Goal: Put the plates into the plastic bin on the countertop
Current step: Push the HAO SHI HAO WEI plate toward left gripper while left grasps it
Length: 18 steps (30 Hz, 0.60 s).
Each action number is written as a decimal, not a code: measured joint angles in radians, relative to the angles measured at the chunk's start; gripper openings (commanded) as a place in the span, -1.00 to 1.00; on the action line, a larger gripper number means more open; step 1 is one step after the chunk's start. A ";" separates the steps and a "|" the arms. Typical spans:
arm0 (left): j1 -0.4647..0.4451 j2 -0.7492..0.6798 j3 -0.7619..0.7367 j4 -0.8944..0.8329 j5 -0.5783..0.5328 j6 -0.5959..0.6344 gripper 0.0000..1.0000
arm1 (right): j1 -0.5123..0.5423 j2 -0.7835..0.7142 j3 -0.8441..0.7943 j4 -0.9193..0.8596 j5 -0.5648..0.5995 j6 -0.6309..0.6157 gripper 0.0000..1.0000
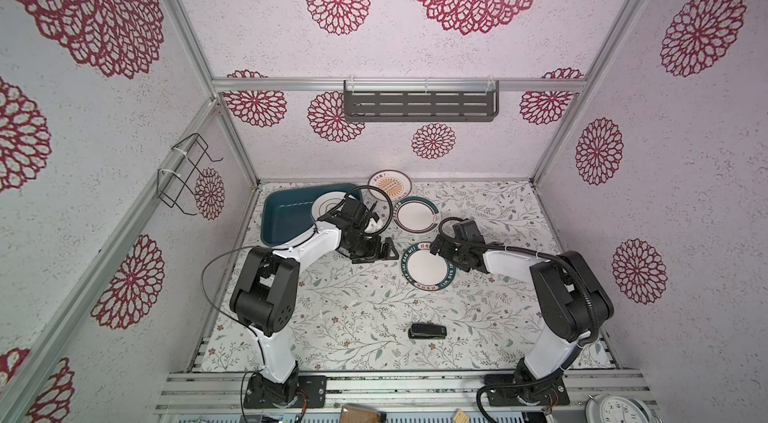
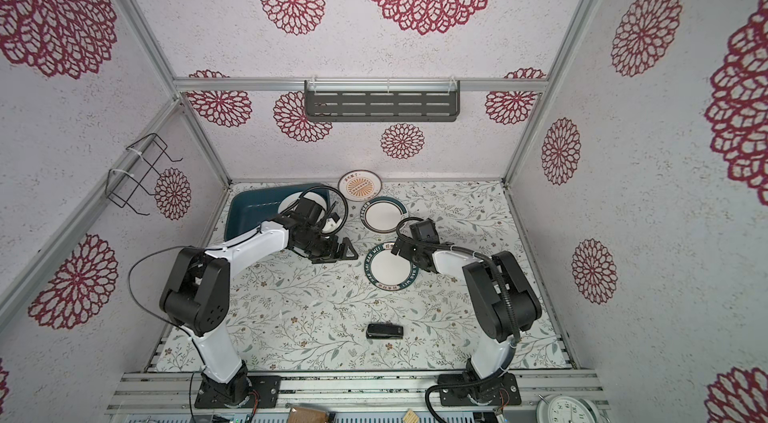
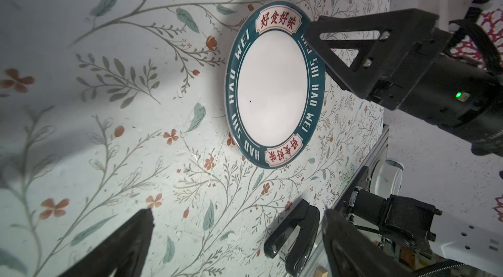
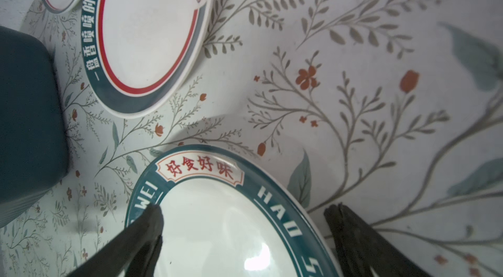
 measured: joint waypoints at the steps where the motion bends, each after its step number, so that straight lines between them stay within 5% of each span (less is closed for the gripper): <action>1: 0.000 0.024 0.008 0.003 0.010 -0.003 0.98 | 0.014 0.000 0.000 0.000 0.000 0.003 0.98; 11: -0.001 0.179 0.051 0.097 0.077 -0.096 0.86 | 0.068 -0.037 -0.038 -0.002 -0.022 0.029 0.98; 18: -0.005 0.221 0.074 0.164 0.106 -0.150 0.59 | 0.068 -0.037 -0.027 -0.030 -0.050 0.016 0.98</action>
